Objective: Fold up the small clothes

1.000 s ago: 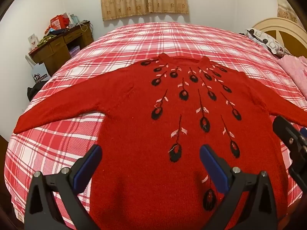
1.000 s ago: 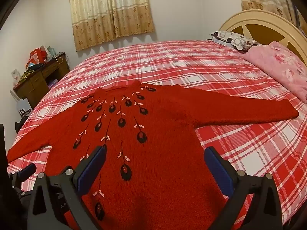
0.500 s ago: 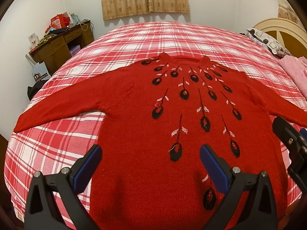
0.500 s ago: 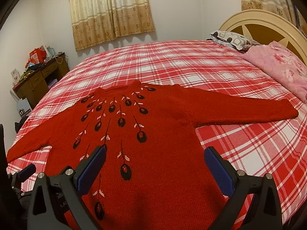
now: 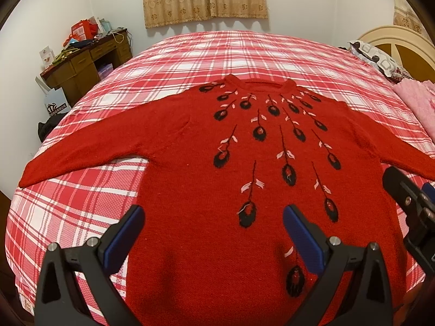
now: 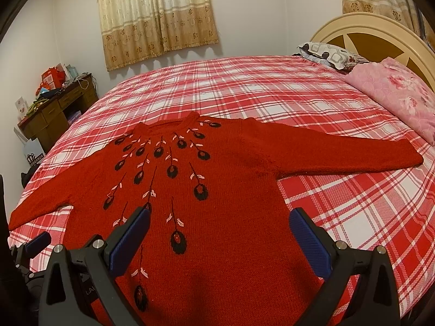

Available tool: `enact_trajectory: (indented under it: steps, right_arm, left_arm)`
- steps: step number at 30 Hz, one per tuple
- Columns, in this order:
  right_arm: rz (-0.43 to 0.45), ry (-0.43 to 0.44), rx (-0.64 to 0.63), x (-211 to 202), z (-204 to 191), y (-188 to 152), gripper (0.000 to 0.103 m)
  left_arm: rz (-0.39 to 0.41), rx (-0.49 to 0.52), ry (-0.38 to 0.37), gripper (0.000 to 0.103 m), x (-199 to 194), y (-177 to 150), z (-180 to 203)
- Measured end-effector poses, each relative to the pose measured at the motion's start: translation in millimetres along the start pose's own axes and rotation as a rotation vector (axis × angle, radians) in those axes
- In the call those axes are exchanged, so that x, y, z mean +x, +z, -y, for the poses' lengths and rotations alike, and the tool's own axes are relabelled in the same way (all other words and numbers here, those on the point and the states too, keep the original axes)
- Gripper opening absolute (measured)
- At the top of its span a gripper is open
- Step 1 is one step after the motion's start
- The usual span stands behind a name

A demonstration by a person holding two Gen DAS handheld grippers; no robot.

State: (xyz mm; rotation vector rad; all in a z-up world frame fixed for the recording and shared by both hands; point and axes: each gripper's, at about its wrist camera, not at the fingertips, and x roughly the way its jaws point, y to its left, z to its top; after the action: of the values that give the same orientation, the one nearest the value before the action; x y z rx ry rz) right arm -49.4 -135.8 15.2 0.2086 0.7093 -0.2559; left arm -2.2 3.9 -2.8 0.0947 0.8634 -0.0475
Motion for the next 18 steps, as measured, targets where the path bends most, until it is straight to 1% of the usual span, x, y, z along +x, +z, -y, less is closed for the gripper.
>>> enact_trajectory:
  steps: [18]
  right_arm:
    - [-0.011, -0.002, -0.001, 1.8, -2.4, -2.2, 0.102]
  left_arm:
    - [0.0, -0.01, -0.009, 0.103, 0.0, 0.5, 4.7]
